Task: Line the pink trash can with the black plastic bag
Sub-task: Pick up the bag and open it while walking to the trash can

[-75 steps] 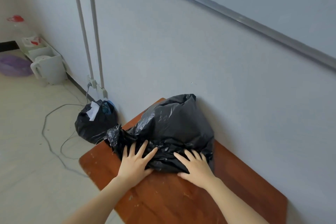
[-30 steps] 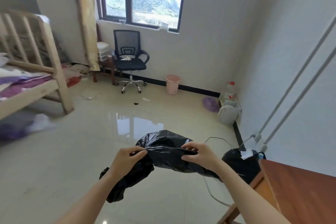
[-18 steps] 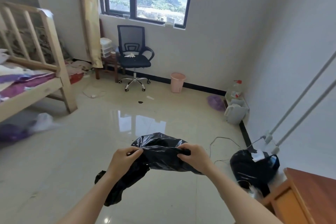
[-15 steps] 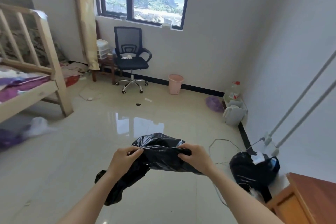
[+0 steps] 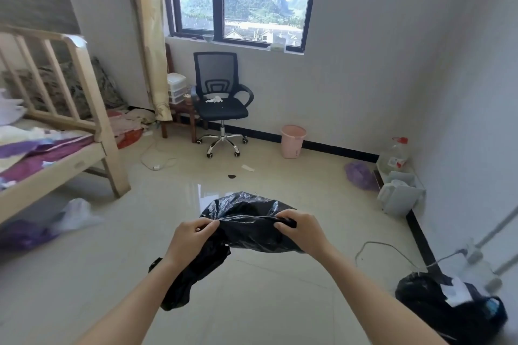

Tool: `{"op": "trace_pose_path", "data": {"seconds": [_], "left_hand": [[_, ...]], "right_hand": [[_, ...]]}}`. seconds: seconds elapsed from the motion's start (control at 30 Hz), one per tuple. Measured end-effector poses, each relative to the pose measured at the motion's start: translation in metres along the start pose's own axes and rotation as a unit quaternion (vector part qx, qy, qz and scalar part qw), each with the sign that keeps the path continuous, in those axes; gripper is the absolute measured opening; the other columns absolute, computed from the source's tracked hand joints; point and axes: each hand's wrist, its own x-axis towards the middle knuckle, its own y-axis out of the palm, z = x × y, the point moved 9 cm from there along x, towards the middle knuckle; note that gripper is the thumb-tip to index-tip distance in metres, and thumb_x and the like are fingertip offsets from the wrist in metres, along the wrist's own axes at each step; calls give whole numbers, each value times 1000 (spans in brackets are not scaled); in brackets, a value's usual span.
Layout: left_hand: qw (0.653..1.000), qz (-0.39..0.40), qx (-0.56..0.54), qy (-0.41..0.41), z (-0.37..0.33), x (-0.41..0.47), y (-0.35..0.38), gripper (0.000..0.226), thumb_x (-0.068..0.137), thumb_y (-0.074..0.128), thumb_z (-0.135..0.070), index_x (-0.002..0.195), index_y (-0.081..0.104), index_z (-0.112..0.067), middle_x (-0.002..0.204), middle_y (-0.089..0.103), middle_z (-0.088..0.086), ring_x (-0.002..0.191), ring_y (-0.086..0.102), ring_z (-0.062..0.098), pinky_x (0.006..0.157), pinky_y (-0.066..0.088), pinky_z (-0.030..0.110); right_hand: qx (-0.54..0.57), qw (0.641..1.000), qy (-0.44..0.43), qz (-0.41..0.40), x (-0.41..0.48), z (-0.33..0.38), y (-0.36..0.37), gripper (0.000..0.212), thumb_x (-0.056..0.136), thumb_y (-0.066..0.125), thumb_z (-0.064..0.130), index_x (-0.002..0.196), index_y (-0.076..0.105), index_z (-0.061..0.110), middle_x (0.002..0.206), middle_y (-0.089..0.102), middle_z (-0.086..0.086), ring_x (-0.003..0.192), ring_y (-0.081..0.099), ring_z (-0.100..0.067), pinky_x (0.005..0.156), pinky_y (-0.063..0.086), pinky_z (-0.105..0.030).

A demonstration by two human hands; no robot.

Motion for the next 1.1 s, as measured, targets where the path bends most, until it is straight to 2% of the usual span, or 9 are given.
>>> {"op": "trace_pose_path", "data": {"seconds": [0.13, 0.23, 0.37, 0.53, 0.6, 0.7, 0.87, 1.0, 1.1], "left_hand": [[999, -11, -6, -42, 32, 36, -9, 19, 86, 61, -16, 72, 71, -10, 45, 58, -17, 46, 49, -3, 53, 36, 9], [999, -11, -11, -52, 48, 78, -23, 20, 86, 61, -19, 72, 71, -8, 51, 59, -9, 50, 48, 1, 61, 38, 23], [999, 4, -14, -46, 66, 140, -35, 20, 86, 61, -19, 74, 71, -6, 52, 59, -9, 55, 50, 6, 59, 38, 21], [999, 26, -15, -16, 68, 221, -51, 23, 87, 59, -16, 75, 69, 1, 52, 54, -6, 53, 45, 9, 60, 36, 24], [999, 38, -11, -8, 68, 247, -54, 21, 87, 59, -14, 73, 69, -1, 41, 53, -14, 46, 45, 0, 53, 35, 13], [998, 61, -13, -20, 82, 275, -49, 19, 87, 58, -14, 74, 69, -6, 39, 54, -23, 45, 48, -6, 52, 36, 7], [995, 77, -20, -67, 113, 312, -21, 33, 88, 57, -19, 60, 62, -2, 45, 48, -11, 50, 42, 8, 59, 34, 28], [993, 101, -3, -65, 105, 359, 6, 39, 89, 56, -19, 52, 50, -8, 45, 37, -9, 49, 34, 11, 55, 26, 28], [994, 106, 4, -34, 84, 411, 25, 38, 88, 56, -18, 50, 52, -16, 36, 46, -14, 45, 38, 3, 53, 29, 22]], "right_hand": [[-4, 999, 14, 34, 48, -7, 34, 21, 84, 63, 18, 104, 67, 15, 107, 71, -3, 99, 62, -17, 81, 43, -23], [-8, 999, 17, 42, 89, -3, 52, 22, 85, 63, 17, 106, 66, 13, 108, 71, -4, 101, 62, -19, 84, 44, -24], [-29, 998, 16, 48, 142, 3, 71, 14, 85, 61, 14, 96, 69, 10, 98, 73, -7, 91, 63, -23, 80, 47, -31], [-47, 998, 33, 16, 212, 12, 73, 12, 84, 61, 12, 90, 70, 8, 94, 73, -8, 88, 62, -23, 77, 46, -30], [-62, 997, 36, -5, 233, 13, 75, 12, 83, 61, 13, 90, 70, 8, 94, 73, -7, 89, 62, -22, 76, 44, -28], [-72, 996, 48, -15, 251, 6, 91, 12, 84, 61, 14, 90, 69, 9, 94, 73, -6, 88, 62, -21, 74, 38, -22], [-67, 994, 90, -19, 280, -25, 100, 14, 85, 60, 13, 92, 70, 7, 94, 73, -9, 90, 63, -24, 75, 42, -28], [-73, 990, 116, -28, 319, -55, 88, 14, 85, 58, 14, 89, 69, 6, 91, 73, -11, 87, 63, -27, 69, 39, -27], [-67, 990, 111, -56, 364, -76, 65, 12, 84, 59, 12, 87, 69, 6, 90, 73, -10, 87, 63, -25, 68, 37, -25]]}}
